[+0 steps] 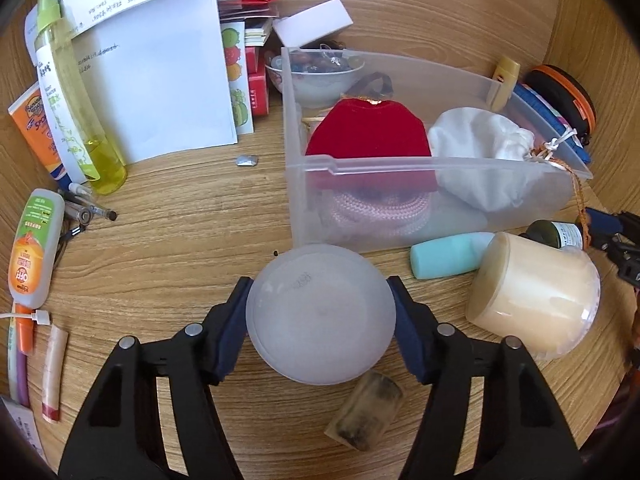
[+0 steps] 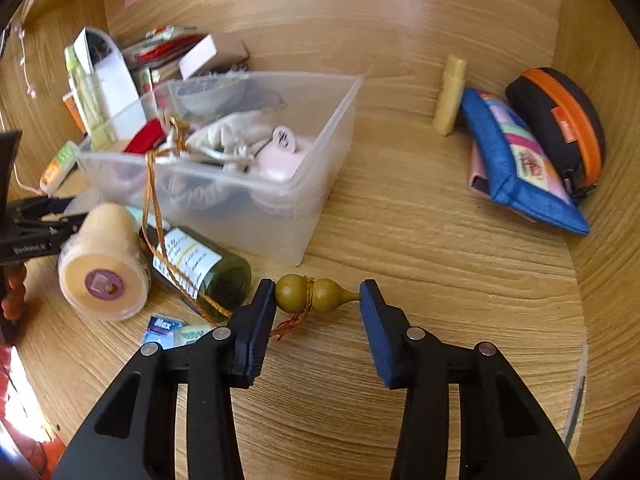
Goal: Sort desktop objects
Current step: 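Grasp the gourd charm with the right gripper while the left grasps the white round lid, then lower the gourd charm and white lid into the clear box and release both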
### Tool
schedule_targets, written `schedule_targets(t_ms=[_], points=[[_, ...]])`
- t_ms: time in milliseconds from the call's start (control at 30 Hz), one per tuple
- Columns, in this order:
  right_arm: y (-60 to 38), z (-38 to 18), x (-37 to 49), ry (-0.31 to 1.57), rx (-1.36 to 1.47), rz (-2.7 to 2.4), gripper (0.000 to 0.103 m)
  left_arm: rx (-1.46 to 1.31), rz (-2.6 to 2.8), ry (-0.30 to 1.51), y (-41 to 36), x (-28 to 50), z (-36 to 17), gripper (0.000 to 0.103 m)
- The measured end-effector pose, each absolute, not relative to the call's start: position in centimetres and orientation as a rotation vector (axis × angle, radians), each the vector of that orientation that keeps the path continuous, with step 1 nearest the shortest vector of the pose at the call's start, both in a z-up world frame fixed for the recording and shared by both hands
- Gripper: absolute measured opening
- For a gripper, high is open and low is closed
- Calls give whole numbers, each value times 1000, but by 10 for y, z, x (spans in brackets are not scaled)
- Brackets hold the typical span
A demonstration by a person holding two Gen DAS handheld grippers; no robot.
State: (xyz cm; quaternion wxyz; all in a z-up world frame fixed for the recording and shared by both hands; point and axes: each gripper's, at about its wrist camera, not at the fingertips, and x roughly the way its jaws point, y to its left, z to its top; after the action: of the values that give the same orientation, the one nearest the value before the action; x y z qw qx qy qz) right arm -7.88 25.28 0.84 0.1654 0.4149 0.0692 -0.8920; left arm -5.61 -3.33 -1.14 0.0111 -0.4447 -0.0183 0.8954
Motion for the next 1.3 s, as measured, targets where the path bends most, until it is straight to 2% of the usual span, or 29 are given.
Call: schedule_targets(t_ms=[700,1033,1167,1300], points=[[249,105,-95,200,820,-2670,40,-1302,2927,-102,-50,-28,11,65],[221,140,-128,220,710,-2665,40,-1224,2992,-46,-58,-25,44,65],[217,145,-140,177,700,-2666,40,-1164,3010,-38,-57,-31,62,65],[212,125,-147,177,757,-2642,40,-1107,3008,-39,-54,-42,78,65]])
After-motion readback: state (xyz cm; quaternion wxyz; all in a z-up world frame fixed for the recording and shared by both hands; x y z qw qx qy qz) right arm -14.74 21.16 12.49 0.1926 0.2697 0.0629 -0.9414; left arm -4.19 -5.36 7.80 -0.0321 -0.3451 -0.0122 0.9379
